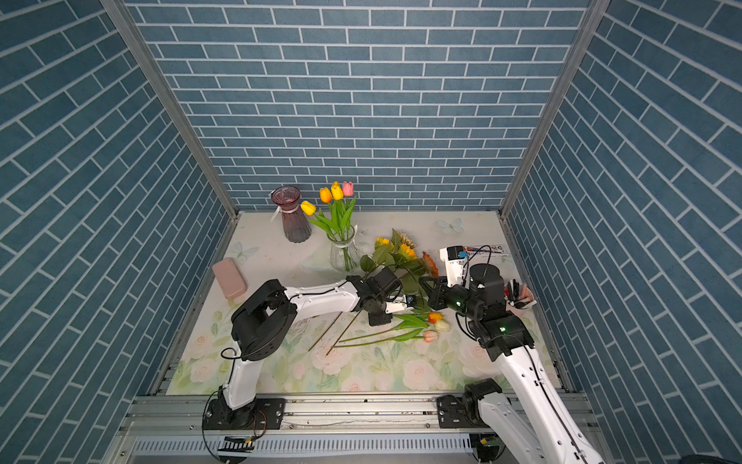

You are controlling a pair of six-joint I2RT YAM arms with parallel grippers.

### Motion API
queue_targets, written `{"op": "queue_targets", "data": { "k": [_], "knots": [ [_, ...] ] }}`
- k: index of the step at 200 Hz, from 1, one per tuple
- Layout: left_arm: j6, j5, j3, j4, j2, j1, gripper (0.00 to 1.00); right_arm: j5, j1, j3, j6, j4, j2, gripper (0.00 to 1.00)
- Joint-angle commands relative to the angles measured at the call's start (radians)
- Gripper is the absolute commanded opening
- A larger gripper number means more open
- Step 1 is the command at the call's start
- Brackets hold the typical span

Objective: Arrange the flowers in different vases according to their variety
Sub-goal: Pick up the flower at the center of the board.

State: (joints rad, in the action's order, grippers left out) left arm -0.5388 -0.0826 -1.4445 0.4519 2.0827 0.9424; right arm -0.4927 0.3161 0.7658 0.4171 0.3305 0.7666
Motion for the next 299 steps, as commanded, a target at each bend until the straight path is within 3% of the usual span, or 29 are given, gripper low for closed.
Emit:
{"op": "queue_targets", "data": {
  "k": [1, 39, 89, 149, 207, 250, 299],
  "knots": [
    [-0.006, -0.006, 0.004, 0.061, 0.088, -0.004, 0.2, 0.008, -0.006, 0.004, -0.037, 0.018, -0.006, 0.0],
    [-0.004, 0.003, -0.005, 0.074, 0.093, -0.004, 0.0, 0.009, -0.009, 0.004, -0.038, 0.017, -0.003, 0.0],
    [0.002, 0.046, -0.01, 0.092, 0.031, -0.006, 0.0, 0.013, -0.011, 0.012, -0.035, 0.017, -0.009, 0.0],
    [0.015, 0.115, -0.009, 0.094, -0.186, -0.005, 0.0, 0.08, -0.01, 0.047, -0.033, -0.014, -0.069, 0.0],
    [0.048, 0.203, 0.113, -0.105, -0.406, -0.015, 0.0, 0.111, -0.011, 0.043, -0.019, -0.026, -0.078, 0.0],
    [0.139, 0.12, 0.151, -0.303, -0.568, -0.168, 0.0, 0.113, -0.01, 0.028, -0.03, -0.074, -0.107, 0.0],
    [0.244, -0.01, 0.127, -0.58, -0.633, -0.309, 0.0, -0.012, -0.011, -0.079, -0.049, -0.283, -0.228, 0.0]
  ]
}}
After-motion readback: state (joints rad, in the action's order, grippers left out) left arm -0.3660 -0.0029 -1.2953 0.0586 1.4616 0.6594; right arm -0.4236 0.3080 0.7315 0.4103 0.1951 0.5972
